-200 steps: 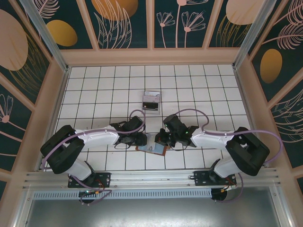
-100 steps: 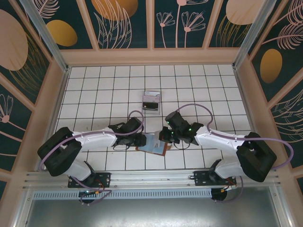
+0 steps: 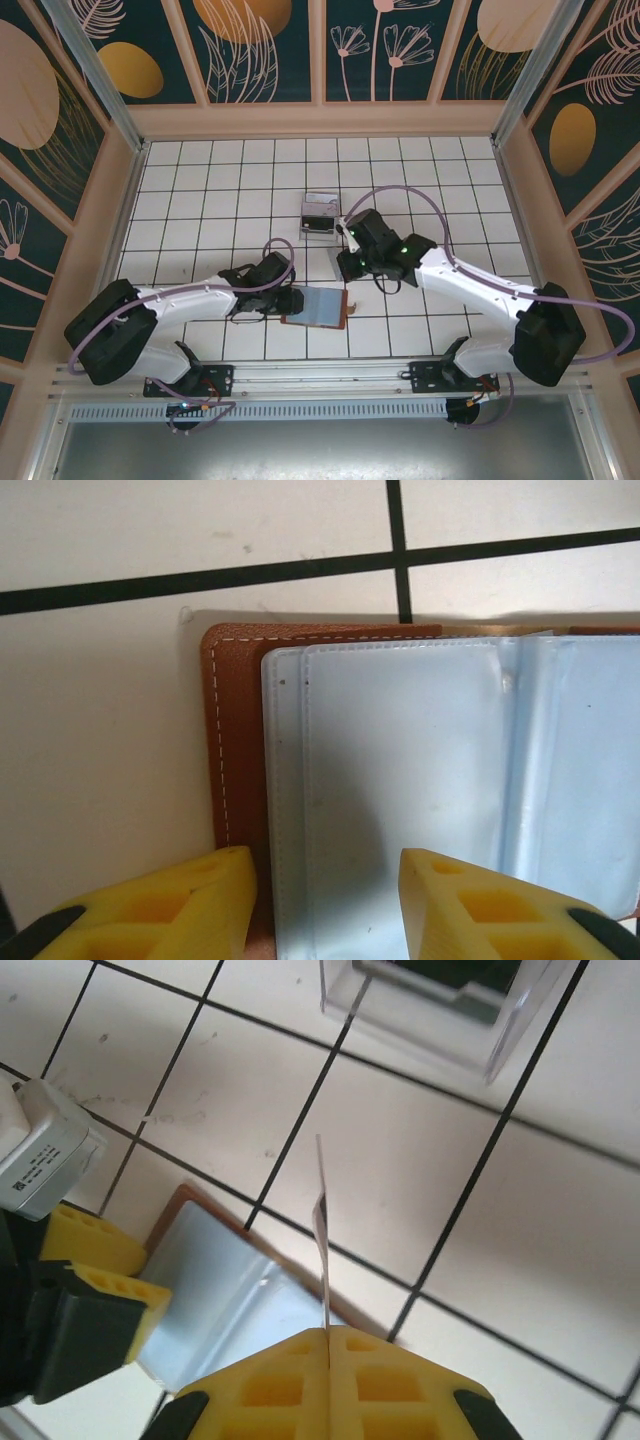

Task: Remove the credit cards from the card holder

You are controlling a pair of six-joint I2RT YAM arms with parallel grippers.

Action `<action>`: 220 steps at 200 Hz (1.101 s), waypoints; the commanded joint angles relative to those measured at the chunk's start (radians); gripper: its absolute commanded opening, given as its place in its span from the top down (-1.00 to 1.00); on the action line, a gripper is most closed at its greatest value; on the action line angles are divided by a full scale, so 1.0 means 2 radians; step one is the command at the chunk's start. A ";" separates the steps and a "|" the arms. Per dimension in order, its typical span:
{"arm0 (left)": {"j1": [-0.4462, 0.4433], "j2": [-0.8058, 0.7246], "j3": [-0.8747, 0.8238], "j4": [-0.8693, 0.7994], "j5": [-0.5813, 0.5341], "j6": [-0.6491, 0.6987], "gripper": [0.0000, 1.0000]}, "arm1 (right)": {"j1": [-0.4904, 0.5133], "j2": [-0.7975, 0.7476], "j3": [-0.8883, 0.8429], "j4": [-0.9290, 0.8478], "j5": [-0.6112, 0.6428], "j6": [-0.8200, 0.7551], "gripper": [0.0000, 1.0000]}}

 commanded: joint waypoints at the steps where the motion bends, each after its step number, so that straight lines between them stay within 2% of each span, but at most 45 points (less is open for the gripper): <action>1: 0.000 -0.004 -0.001 -0.066 -0.033 -0.007 0.10 | -0.002 0.006 0.031 -0.042 0.028 -0.138 1.00; 34: 0.004 -0.026 0.003 -0.058 -0.052 -0.008 0.03 | -0.006 0.020 0.069 -0.064 0.045 -0.256 1.00; 110: 0.020 -0.046 -0.009 -0.033 -0.033 -0.006 -0.04 | -0.055 0.092 0.175 -0.093 0.038 -0.467 1.00; 131: 0.022 -0.048 -0.010 -0.034 -0.031 0.001 -0.04 | -0.075 0.125 0.217 -0.101 0.032 -0.502 1.00; 145: 0.024 -0.046 -0.008 -0.035 -0.026 0.007 -0.03 | -0.087 0.153 0.254 -0.118 0.001 -0.518 1.00; 220: 0.033 -0.029 -0.001 -0.045 -0.029 0.025 -0.02 | -0.115 0.303 0.437 -0.205 -0.050 -0.578 1.00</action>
